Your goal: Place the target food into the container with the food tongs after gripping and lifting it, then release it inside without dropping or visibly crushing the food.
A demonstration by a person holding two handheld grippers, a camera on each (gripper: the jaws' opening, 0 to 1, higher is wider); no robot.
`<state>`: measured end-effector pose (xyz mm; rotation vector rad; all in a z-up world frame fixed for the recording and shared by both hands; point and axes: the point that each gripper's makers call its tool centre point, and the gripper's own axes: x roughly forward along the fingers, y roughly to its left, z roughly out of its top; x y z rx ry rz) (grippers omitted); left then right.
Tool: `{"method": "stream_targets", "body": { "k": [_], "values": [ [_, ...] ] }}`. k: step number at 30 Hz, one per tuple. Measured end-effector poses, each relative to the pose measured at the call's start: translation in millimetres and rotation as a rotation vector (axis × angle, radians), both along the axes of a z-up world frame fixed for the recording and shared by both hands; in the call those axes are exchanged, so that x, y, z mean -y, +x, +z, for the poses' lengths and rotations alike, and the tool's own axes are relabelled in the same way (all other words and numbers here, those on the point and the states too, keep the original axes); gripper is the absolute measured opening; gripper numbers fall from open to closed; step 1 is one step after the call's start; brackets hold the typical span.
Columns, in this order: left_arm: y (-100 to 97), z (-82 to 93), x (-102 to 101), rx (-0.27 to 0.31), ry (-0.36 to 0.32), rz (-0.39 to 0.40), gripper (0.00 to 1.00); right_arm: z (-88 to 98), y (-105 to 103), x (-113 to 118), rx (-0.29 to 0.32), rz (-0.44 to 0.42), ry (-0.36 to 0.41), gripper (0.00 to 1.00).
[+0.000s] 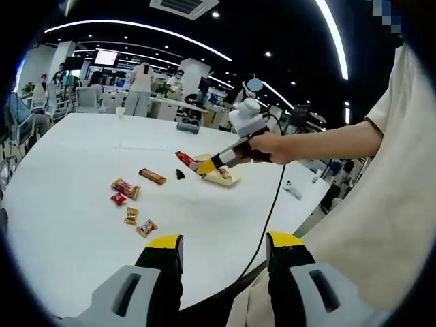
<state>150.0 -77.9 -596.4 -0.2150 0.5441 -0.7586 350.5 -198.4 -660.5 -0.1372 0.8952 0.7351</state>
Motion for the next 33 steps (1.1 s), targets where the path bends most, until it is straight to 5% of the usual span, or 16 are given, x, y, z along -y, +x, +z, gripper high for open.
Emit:
{"method": "stream_targets", "body": {
  "k": [33],
  "values": [
    [10.8, 1.3, 8, 0.006, 0.004, -0.025, 0.48, 24.2, 20, 17, 0.052, -0.043, 0.020, 0.24]
  ]
}}
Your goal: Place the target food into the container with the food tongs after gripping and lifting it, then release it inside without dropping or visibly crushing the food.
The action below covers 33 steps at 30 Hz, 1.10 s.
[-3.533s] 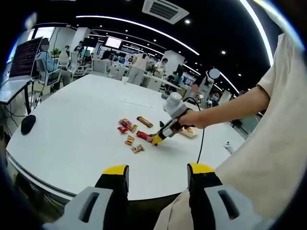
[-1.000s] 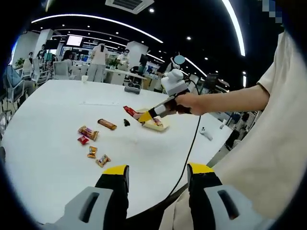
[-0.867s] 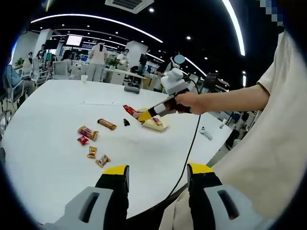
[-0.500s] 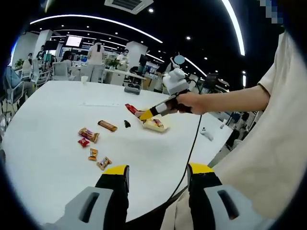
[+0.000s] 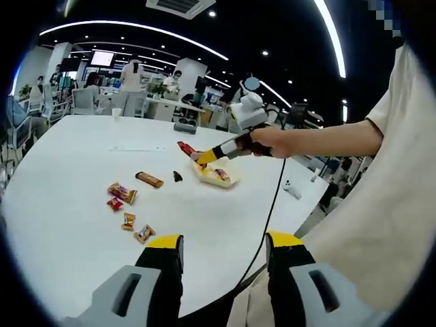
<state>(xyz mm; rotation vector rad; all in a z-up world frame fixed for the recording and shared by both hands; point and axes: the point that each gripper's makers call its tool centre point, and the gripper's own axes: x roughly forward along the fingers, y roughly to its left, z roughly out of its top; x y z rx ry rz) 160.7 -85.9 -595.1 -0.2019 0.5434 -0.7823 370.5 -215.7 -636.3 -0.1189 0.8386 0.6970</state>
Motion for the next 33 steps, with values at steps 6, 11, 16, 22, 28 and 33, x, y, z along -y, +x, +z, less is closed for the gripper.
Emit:
{"method": "stream_targets", "body": {
  "k": [6, 11, 16, 22, 28, 33],
  "values": [
    [2.7, 1.5, 6, 0.004, 0.000, -0.023, 0.48, 4.4, 3, 8, 0.010, -0.016, 0.003, 0.24],
    [5.0, 1.5, 10, 0.005, -0.002, -0.041, 0.48, 8.3, 6, 16, 0.019, -0.034, 0.003, 0.24],
    [6.3, 0.8, 13, 0.004, -0.002, -0.058, 0.48, 13.2, 11, 26, 0.028, -0.060, 0.006, 0.24],
    [8.4, -1.9, 17, -0.003, -0.006, -0.073, 0.48, 16.2, 14, 35, 0.036, -0.076, 0.004, 0.24],
    [7.7, -7.5, 28, 0.000, 0.021, -0.128, 0.48, 20.0, 14, 45, 0.028, -0.108, 0.002, 0.24],
    [10.4, -16.8, 42, -0.031, 0.010, -0.166, 0.50, 39.4, 22, 53, 0.064, -0.145, 0.010, 0.24]
  ]
}}
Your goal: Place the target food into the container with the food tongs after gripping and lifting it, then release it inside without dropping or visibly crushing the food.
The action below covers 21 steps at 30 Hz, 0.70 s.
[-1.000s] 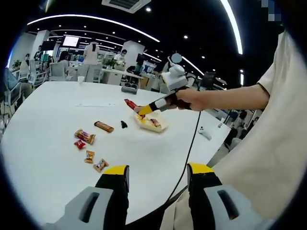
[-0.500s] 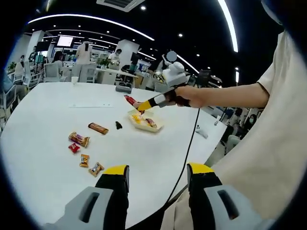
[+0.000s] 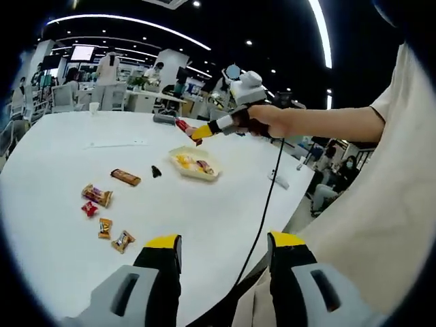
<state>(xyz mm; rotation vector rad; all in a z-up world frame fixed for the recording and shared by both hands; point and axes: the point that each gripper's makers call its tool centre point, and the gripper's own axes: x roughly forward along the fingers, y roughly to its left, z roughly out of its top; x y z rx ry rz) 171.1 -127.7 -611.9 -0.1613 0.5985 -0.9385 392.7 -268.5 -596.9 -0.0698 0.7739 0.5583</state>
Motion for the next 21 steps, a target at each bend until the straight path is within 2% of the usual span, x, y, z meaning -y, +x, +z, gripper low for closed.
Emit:
{"method": "stream_targets", "body": {
  "k": [4, 6, 9, 13, 21],
  "values": [
    [1.4, 4.7, 12, 0.005, 0.012, -0.086, 0.50, 14.2, 6, 15, 0.031, -0.044, 0.021, 0.24],
    [6.8, 7.6, 15, 0.014, 0.013, -0.103, 0.50, 19.0, 6, 25, 0.043, -0.062, 0.024, 0.24],
    [15.3, 10.8, 17, 0.013, 0.004, -0.104, 0.50, 23.2, 6, 41, 0.054, -0.091, 0.026, 0.24],
    [18.3, 17.9, 22, 0.041, 0.001, -0.119, 0.50, 25.7, 4, 59, 0.062, -0.109, 0.021, 0.24],
    [16.6, 13.8, 26, 0.038, -0.020, -0.103, 0.49, 28.5, 3, 82, 0.064, -0.126, -0.009, 0.24]
  ]
}}
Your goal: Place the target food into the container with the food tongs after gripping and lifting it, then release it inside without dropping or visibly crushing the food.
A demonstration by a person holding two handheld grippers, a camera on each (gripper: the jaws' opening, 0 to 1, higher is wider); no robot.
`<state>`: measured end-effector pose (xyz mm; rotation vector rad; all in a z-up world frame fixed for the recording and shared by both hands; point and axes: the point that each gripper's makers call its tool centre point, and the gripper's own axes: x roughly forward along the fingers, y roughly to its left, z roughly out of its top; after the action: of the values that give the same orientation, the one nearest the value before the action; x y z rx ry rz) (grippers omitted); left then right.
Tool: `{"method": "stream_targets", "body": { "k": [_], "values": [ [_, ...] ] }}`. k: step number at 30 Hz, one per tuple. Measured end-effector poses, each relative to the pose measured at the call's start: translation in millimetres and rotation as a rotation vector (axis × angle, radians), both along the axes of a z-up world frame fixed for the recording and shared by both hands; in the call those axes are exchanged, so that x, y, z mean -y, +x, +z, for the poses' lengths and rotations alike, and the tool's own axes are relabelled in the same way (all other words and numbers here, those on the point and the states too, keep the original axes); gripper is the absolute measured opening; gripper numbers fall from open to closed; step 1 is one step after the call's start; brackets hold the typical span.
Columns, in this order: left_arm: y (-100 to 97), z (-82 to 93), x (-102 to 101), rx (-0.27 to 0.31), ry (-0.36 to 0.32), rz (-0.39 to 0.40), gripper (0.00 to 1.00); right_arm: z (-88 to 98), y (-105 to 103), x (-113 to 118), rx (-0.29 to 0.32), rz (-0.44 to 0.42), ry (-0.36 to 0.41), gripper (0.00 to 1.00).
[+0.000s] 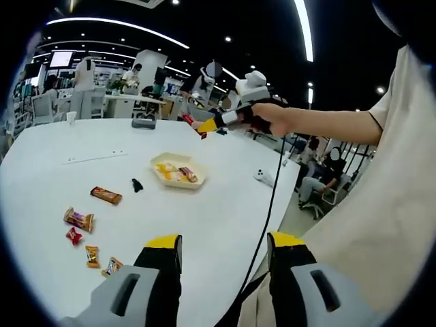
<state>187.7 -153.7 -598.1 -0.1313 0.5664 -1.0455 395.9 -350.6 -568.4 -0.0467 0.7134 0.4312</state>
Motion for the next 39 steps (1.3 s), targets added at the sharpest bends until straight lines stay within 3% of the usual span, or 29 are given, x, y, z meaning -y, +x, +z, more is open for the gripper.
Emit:
{"method": "stream_targets", "body": {
  "k": [16, 39],
  "values": [
    [-1.4, 0.8, -10, 0.005, 0.001, 0.051, 0.49, 2.7, 10, 21, 0.007, -0.044, 0.010, 0.24],
    [-5.1, 3.5, -16, 0.007, 0.001, 0.111, 0.49, -3.4, 19, 31, 0.004, -0.069, 0.021, 0.24]
  ]
}}
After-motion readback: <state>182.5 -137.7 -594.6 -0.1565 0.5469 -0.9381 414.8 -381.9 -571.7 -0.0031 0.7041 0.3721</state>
